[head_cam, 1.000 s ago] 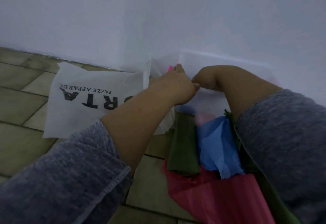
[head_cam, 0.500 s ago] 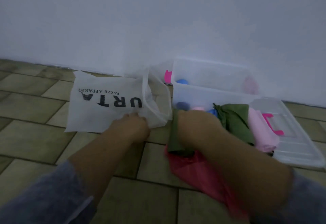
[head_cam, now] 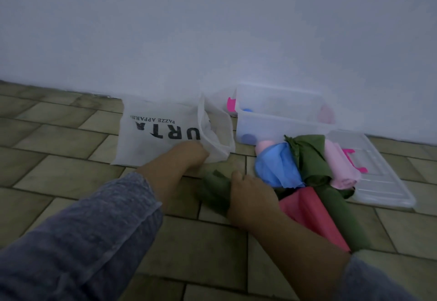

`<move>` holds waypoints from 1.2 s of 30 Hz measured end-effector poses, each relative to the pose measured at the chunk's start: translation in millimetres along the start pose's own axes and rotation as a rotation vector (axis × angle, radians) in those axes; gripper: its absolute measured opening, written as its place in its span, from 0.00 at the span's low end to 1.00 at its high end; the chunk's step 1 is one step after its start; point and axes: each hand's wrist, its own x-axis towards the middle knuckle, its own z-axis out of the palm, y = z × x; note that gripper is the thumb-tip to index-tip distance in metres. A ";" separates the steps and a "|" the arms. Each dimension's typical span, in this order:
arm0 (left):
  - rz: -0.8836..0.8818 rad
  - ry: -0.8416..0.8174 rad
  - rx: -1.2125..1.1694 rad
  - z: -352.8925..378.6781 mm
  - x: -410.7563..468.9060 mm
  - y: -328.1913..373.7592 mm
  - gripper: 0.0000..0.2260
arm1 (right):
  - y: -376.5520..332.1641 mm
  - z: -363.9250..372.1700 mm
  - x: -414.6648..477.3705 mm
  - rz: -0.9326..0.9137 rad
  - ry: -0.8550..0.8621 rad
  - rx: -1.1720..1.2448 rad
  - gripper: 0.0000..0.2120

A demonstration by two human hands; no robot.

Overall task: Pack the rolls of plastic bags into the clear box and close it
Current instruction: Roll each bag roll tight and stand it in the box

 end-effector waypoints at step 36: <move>0.249 -0.287 -0.668 34.6 -60.1 15.4 0.13 | 4.1 16.8 -30.9 -0.366 0.101 0.089 0.25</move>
